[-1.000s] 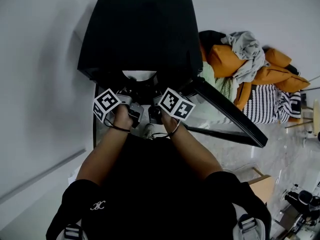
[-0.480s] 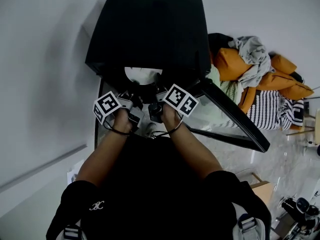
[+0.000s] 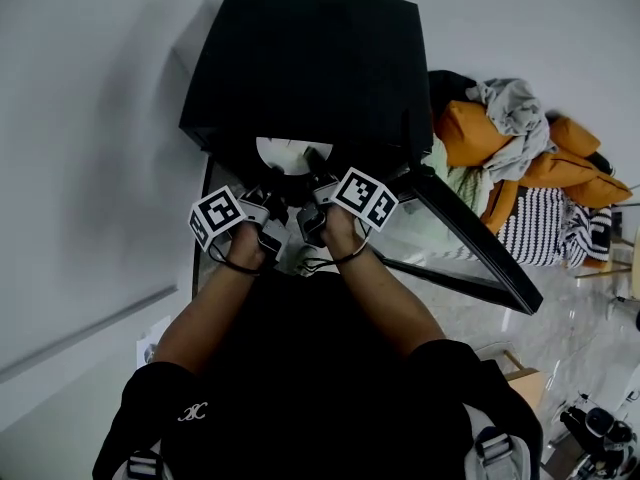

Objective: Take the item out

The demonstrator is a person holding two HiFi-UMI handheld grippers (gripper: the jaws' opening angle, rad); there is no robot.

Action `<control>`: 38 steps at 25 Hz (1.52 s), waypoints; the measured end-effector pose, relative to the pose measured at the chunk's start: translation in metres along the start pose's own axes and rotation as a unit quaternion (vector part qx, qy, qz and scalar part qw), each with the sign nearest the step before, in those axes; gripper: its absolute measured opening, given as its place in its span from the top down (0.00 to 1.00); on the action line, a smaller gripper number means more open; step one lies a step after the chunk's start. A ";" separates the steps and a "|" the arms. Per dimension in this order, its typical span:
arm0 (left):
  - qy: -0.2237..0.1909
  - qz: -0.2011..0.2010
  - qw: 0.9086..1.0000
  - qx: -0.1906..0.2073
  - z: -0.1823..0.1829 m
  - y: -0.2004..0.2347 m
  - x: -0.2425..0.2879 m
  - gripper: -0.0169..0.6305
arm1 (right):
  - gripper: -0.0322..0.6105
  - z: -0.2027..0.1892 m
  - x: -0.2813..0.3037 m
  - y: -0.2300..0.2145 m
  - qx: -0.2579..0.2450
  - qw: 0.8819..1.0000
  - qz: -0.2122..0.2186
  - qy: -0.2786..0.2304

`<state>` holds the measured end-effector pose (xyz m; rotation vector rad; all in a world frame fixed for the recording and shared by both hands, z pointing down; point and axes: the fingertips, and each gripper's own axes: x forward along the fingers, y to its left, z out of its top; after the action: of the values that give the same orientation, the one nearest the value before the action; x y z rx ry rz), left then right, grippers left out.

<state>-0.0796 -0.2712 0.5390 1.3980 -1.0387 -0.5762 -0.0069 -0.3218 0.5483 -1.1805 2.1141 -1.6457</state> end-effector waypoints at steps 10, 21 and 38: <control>0.003 0.003 1.000 0.025 0.004 -0.002 -0.008 0.92 | 0.88 -0.007 -0.003 0.006 0.028 0.999 0.007 0.014; 0.024 -0.004 0.990 0.141 -0.010 -0.021 -0.022 0.90 | 0.90 -0.003 -0.015 0.025 0.044 0.999 0.008 0.003; -0.040 0.073 0.960 0.267 0.022 -0.021 -0.071 0.96 | 0.91 -0.007 -0.007 0.015 0.132 0.991 0.003 0.016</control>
<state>-0.1266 -0.2254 0.4987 1.7538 -1.4187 -0.2484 -0.0134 -0.3109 0.5357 -1.0694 1.8419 -1.8819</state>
